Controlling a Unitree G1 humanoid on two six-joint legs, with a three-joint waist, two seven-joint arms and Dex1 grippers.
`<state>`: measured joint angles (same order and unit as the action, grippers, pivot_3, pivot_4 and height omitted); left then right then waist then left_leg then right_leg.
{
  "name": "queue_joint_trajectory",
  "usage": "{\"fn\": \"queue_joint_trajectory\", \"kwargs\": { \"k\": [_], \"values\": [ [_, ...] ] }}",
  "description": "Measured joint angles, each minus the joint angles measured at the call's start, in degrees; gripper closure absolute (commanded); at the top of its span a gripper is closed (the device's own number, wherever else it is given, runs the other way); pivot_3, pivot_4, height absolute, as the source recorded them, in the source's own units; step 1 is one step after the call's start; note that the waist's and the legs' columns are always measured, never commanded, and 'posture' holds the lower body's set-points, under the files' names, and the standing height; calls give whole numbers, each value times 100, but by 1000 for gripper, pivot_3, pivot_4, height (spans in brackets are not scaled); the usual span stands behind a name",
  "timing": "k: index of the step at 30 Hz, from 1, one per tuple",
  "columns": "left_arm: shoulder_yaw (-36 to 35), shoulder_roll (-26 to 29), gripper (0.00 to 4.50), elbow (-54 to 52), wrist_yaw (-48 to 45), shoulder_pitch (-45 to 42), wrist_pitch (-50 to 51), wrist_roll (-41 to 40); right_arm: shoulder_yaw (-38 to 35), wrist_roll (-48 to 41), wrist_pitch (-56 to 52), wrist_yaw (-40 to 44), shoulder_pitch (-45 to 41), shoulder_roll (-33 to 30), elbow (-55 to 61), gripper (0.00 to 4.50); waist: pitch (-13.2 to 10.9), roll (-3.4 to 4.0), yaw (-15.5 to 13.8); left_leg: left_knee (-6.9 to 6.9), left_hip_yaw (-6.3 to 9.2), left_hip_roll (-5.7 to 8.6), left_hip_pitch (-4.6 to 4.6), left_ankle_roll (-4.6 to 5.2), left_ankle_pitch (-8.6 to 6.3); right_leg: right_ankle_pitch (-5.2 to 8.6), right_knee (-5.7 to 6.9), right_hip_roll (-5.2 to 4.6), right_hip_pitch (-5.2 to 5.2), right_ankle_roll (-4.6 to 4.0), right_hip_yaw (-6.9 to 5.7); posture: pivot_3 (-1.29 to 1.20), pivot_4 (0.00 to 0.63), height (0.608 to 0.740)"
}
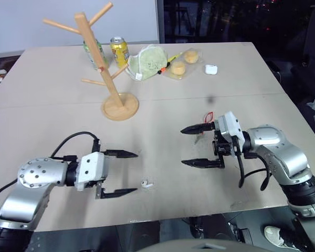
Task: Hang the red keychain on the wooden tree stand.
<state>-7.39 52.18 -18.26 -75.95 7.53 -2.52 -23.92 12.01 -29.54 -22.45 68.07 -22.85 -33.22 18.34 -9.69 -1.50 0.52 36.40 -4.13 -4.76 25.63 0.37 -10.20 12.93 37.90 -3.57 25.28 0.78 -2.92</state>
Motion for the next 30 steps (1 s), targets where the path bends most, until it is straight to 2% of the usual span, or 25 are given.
{"fn": "queue_joint_trajectory", "kwargs": {
  "k": [9,24,26,28,30],
  "values": [
    [742,-328,15,552,-54,-219,-896,667,-88,-427,-524,-265,454,-228,1012,0,0,1,-13,2,2,0,0,0,0,0,0,0,0,0,0,0,150,740],
    [1036,-371,15,1146,-2,-278,-1324,928,-160,-527,-620,-436,809,-596,1296,0,0,0,-41,2,4,0,1,0,0,1,-2,-2,0,0,0,0,150,740],
    [1037,-371,405,1148,6,-270,-1335,928,-162,-507,-601,-410,885,-640,1293,0,0,0,-44,2,3,0,0,0,0,1,-2,-2,-1,0,0,0,150,740],
    [1063,-371,1081,1153,2,-270,-1355,942,-162,-494,-575,-389,910,-652,1292,0,0,0,-44,2,4,0,0,0,0,1,-2,-2,-1,0,0,0,150,740],
    [1099,-369,2127,1155,-7,-236,-1373,944,-162,-484,-557,-388,939,-670,1292,0,0,0,-46,2,4,0,0,0,0,1,-2,-2,-1,0,0,0,150,740]
  ]
}}
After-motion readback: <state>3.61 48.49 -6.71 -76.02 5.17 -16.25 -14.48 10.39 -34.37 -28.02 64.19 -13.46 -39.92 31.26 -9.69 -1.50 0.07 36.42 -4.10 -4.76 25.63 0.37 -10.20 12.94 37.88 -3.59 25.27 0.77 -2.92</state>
